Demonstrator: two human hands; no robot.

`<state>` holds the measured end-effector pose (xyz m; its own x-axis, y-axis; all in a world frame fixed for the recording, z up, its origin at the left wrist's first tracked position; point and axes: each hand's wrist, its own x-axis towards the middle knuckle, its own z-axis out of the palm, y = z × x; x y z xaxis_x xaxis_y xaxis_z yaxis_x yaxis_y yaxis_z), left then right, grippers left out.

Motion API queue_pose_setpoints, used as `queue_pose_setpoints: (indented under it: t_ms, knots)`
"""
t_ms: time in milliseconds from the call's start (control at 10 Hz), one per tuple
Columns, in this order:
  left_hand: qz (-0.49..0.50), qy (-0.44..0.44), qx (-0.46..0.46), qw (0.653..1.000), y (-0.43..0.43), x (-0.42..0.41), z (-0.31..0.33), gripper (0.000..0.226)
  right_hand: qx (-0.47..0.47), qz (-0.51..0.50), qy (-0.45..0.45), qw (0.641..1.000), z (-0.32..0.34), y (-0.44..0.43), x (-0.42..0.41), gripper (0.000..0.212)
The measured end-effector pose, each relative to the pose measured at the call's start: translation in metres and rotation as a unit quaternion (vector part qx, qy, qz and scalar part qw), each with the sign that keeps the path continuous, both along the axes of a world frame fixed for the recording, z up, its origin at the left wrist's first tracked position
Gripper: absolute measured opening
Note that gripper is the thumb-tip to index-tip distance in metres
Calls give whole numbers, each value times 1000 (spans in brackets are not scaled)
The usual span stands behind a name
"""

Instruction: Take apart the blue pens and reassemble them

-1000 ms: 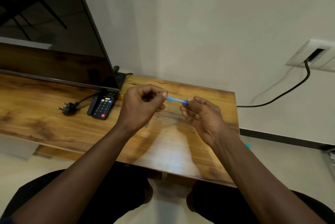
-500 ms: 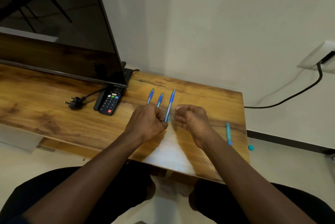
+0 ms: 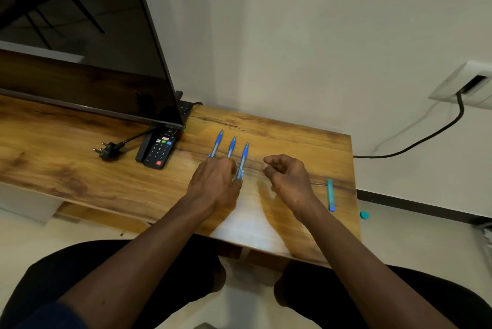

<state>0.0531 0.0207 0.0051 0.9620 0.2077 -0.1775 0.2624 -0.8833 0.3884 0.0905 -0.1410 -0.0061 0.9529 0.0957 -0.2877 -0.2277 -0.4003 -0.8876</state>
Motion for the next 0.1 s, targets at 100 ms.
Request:
queue_pose_setpoints:
  t_ms: [100]
  knots:
    - [15,-24,-19,999,0,-9,7,41,-18,-3,-47,999,14,-9,-11,26]
